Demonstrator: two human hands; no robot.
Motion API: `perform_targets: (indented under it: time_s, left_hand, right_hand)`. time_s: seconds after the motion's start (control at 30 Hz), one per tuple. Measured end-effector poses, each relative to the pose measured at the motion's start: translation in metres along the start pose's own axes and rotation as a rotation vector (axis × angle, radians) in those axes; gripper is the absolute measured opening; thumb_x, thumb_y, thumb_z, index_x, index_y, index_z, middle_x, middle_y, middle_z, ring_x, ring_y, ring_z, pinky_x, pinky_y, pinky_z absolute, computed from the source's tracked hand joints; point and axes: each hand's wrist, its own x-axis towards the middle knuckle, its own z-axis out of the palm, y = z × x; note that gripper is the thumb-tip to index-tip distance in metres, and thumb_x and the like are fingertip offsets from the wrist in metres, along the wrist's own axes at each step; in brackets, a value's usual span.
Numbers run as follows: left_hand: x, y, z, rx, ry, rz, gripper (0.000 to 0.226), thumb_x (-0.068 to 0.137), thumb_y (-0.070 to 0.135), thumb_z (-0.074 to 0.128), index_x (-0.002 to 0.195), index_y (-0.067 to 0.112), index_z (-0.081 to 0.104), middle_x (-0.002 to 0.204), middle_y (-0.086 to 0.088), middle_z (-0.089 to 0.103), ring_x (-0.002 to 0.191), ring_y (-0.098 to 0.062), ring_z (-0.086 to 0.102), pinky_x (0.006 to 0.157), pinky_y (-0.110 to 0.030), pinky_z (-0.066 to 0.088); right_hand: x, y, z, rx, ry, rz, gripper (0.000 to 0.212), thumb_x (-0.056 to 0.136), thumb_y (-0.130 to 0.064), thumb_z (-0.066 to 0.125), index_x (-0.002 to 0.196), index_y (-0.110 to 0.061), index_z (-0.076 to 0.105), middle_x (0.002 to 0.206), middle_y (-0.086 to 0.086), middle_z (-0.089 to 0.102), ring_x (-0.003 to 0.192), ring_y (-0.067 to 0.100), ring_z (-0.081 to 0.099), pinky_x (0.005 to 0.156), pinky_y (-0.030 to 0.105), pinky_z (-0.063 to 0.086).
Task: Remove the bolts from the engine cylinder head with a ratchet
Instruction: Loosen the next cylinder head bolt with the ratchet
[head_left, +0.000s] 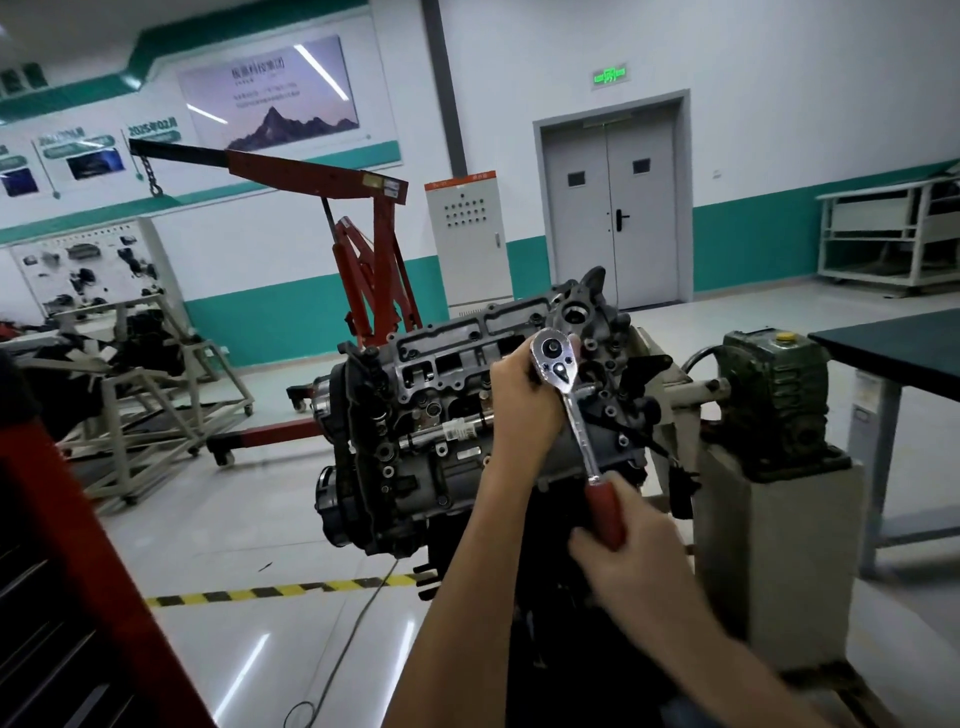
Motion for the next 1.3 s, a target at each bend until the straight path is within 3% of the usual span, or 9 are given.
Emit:
perform_targets:
  time_s: [0.13,0.27,0.4,0.57,0.67,0.8,1.0,1.13,1.3]
  left_hand:
    - [0.001,-0.002,-0.003,-0.033,-0.03,-0.036,0.05,0.09,0.002,0.061,0.054,0.029,0.04,0.054,0.014,0.034,0.06,-0.01,0.029,0.058,-0.028,0.028]
    - [0.007,0.002,-0.007,0.016,-0.129,-0.035,0.046,0.089,0.003,0.063,0.05,0.018,0.043,0.046,0.016,0.038,0.048,0.0,0.032,0.051,-0.015,0.03]
    - [0.008,0.005,-0.013,0.069,-0.194,-0.07,0.016,0.086,-0.005,0.056,0.074,-0.015,0.059,0.055,-0.003,0.043,0.047,-0.003,0.027,0.05,-0.023,0.026]
    - [-0.002,0.004,-0.009,-0.008,-0.081,-0.08,0.046,0.088,-0.005,0.057,0.054,0.026,0.05,0.051,0.016,0.043,0.055,-0.004,0.032,0.054,-0.023,0.029]
    - [-0.006,0.005,-0.001,-0.014,-0.003,-0.042,0.048,0.091,0.008,0.062,0.055,0.029,0.038,0.048,0.017,0.038,0.053,0.0,0.03,0.052,-0.019,0.028]
    - [-0.006,0.005,-0.002,-0.037,-0.029,-0.013,0.052,0.092,0.01,0.062,0.057,0.032,0.031,0.05,0.017,0.031,0.053,0.0,0.025,0.052,-0.014,0.026]
    - [0.006,0.003,-0.013,0.042,-0.175,-0.081,0.042,0.089,0.009,0.064,0.053,0.017,0.044,0.051,0.016,0.04,0.054,-0.006,0.033,0.054,-0.02,0.032]
    - [0.009,0.005,-0.012,0.105,-0.207,-0.09,0.019,0.089,0.002,0.057,0.074,-0.009,0.061,0.048,0.015,0.042,0.049,-0.003,0.028,0.053,-0.025,0.027]
    - [-0.002,0.002,-0.005,-0.024,-0.051,-0.064,0.044,0.089,0.003,0.061,0.054,0.027,0.049,0.051,0.018,0.045,0.055,0.001,0.036,0.055,-0.016,0.034]
  right_hand:
    - [-0.004,-0.006,0.025,0.163,-0.082,0.064,0.02,0.076,0.0,0.059,0.083,-0.017,0.049,0.055,-0.004,0.046,0.039,0.002,0.043,0.04,0.011,0.034]
    - [0.023,0.003,-0.05,-0.189,-0.278,-0.083,0.026,0.073,0.002,0.063,0.075,-0.02,0.051,0.054,-0.008,0.051,0.041,0.003,0.044,0.043,0.01,0.035]
    - [0.079,-0.006,-0.116,-0.625,-0.387,-0.234,0.026,0.077,0.0,0.064,0.084,-0.024,0.055,0.061,-0.004,0.055,0.053,0.003,0.057,0.051,0.014,0.046]
    - [0.052,0.008,-0.084,-0.472,-0.264,-0.13,0.03,0.077,-0.007,0.068,0.084,-0.029,0.049,0.066,0.004,0.056,0.049,0.012,0.055,0.054,0.027,0.052]
    - [0.007,0.006,-0.027,-0.186,-0.043,-0.071,0.032,0.073,-0.003,0.069,0.076,-0.027,0.048,0.052,-0.003,0.048,0.043,0.004,0.047,0.044,0.009,0.036]
    - [-0.007,-0.003,0.033,0.094,-0.084,0.097,0.026,0.081,-0.007,0.06,0.104,-0.01,0.049,0.07,0.01,0.056,0.046,0.006,0.049,0.045,0.014,0.039]
    - [0.029,0.003,-0.065,-0.317,-0.323,-0.11,0.027,0.074,0.001,0.064,0.087,-0.019,0.052,0.057,-0.004,0.05,0.044,0.003,0.049,0.043,0.016,0.041]
    - [0.078,-0.003,-0.116,-0.63,-0.353,-0.256,0.024,0.077,-0.001,0.065,0.097,-0.011,0.058,0.063,-0.004,0.056,0.056,0.005,0.057,0.053,0.015,0.047]
    - [0.03,0.006,-0.061,-0.309,-0.171,-0.12,0.033,0.074,-0.001,0.067,0.077,-0.028,0.047,0.054,0.002,0.051,0.042,0.008,0.048,0.046,0.022,0.046]
